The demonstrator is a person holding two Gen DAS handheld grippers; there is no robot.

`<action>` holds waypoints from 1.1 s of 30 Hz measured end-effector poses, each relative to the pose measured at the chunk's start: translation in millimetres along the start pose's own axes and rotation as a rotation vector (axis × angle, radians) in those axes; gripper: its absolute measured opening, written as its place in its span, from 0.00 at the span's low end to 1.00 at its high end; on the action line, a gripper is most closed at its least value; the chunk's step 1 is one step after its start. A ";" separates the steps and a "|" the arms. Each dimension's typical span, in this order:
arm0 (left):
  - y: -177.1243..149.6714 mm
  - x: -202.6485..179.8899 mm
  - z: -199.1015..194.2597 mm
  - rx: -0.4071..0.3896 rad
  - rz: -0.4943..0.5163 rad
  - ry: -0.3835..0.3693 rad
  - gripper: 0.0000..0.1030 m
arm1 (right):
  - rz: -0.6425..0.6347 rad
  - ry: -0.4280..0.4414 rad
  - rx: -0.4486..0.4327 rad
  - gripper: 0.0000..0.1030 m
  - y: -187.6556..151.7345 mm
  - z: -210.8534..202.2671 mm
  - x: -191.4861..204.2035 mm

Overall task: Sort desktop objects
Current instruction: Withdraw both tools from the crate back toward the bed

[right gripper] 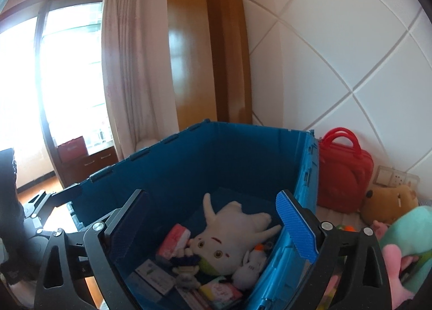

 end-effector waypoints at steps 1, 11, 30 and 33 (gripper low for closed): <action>-0.4 -0.3 -0.7 0.000 -0.001 -0.003 1.00 | 0.000 -0.004 0.001 0.94 -0.7 -1.0 -0.4; -11.4 -7.4 -9.7 0.013 -0.016 -0.031 1.00 | -0.002 -0.034 0.010 1.00 -11.8 -21.0 0.1; -33.1 -58.4 -44.4 0.035 -0.019 -0.004 1.00 | 0.014 -0.048 0.029 1.00 -38.8 -73.0 -43.1; -39.3 -76.7 -50.5 0.032 -0.018 -0.010 1.00 | 0.021 -0.048 0.034 1.00 -49.6 -86.8 -58.9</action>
Point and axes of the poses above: each gripper's, at about its wrist camera, not at the fingertips, and z roughly the way its jaws point, x to its left, y to its top, the point moved 4 cm from there along z, roughly the way its jaws point, and after that the axes turned 7 degrees about -y, right-handed, at the moved point
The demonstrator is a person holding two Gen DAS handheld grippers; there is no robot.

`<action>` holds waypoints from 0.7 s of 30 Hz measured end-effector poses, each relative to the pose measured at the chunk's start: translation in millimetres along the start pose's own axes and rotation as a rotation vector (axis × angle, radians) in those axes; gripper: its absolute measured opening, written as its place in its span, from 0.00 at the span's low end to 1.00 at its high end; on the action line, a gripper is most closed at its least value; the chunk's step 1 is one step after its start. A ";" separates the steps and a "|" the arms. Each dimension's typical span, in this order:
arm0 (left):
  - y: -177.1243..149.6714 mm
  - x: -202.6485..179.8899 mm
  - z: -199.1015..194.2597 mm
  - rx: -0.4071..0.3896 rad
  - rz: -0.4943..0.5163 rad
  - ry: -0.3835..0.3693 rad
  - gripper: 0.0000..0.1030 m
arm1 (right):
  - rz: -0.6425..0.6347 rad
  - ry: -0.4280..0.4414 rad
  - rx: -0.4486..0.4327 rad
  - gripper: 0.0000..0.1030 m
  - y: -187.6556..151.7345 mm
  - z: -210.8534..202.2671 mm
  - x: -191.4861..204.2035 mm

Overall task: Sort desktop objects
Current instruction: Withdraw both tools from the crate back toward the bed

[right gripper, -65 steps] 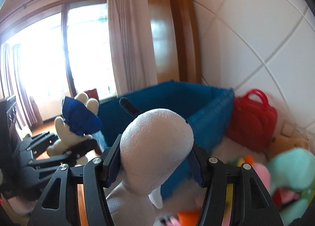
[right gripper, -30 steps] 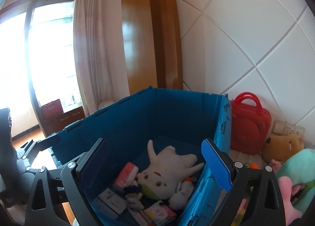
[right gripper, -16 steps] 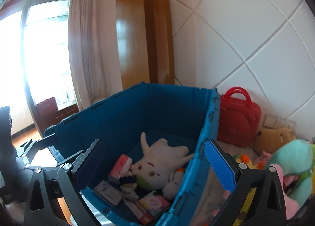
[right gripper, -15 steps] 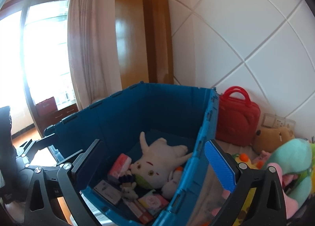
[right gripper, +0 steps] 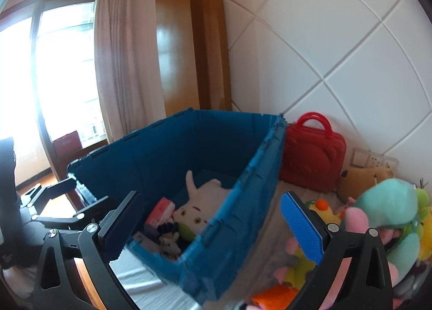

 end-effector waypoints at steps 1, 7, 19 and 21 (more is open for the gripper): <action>-2.9 -7.0 -2.5 -0.003 0.000 0.000 1.00 | 0.008 -0.002 0.000 1.00 -3.7 -4.4 -6.2; -29.6 -69.7 -16.6 0.016 0.026 -0.045 1.00 | 0.047 -0.028 0.022 1.00 -33.9 -32.6 -51.0; -117.2 -230.1 -10.9 0.155 0.094 -0.185 1.00 | 0.142 -0.205 0.122 1.00 -147.1 -116.8 -209.6; -135.4 -255.7 -3.5 0.206 0.120 -0.223 1.00 | 0.177 -0.256 0.162 1.00 -170.5 -128.7 -239.7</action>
Point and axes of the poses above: each gripper's, at about its wrist camera, not at the fingertips, and z roughly the way its jaws point, x to its left, y to its top, the point moved 4 cm from there along z, roughly the way its jaws point, and after that the axes turned 7 degrees about -y, right-handed, at the moved point
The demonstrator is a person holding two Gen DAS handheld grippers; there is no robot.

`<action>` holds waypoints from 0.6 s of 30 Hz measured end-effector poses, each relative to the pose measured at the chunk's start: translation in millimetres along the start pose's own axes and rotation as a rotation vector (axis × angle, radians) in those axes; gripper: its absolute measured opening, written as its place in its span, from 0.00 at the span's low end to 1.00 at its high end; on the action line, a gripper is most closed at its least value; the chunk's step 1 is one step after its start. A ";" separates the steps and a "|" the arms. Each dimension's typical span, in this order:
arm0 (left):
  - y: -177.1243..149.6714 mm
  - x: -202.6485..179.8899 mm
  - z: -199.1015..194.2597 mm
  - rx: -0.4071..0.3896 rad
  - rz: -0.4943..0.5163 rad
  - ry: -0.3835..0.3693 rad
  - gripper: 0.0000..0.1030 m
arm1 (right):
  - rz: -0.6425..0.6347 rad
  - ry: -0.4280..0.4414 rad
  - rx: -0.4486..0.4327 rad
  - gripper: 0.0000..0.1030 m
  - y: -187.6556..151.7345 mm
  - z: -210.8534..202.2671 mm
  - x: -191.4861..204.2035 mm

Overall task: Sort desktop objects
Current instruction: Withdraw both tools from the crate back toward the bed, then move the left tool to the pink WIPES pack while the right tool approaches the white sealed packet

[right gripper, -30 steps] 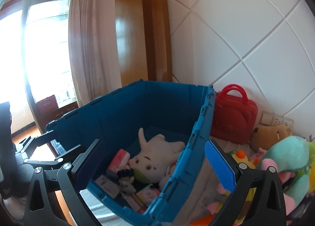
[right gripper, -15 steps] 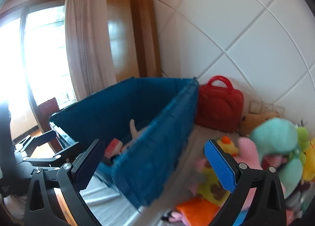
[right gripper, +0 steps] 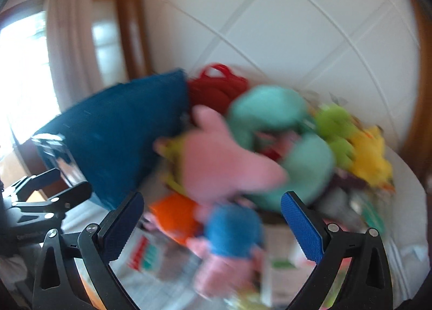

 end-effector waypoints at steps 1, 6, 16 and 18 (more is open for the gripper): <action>-5.2 -10.9 7.5 0.021 0.013 -0.017 1.00 | 0.019 -0.022 0.017 1.00 -8.6 -0.7 -15.8; -27.5 -60.9 40.3 0.100 0.079 -0.101 0.98 | 0.095 -0.144 0.075 1.00 -45.8 -5.8 -85.1; -50.2 -143.6 82.3 0.189 0.131 -0.182 0.90 | 0.101 -0.293 0.204 1.00 -90.3 -14.9 -188.9; -51.5 -160.7 89.1 0.189 0.111 -0.169 0.90 | 0.096 -0.289 0.225 1.00 -98.4 -15.4 -212.9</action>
Point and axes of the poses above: each gripper's, at about its wrist camera, not at the fingertips, and z roughly the way its jaws point, x to its left, y to its top, the point moved 4 cm from there along z, roughly the way its jaws point, and after that the axes turned 7 degrees about -y, right-handed, at the moved point
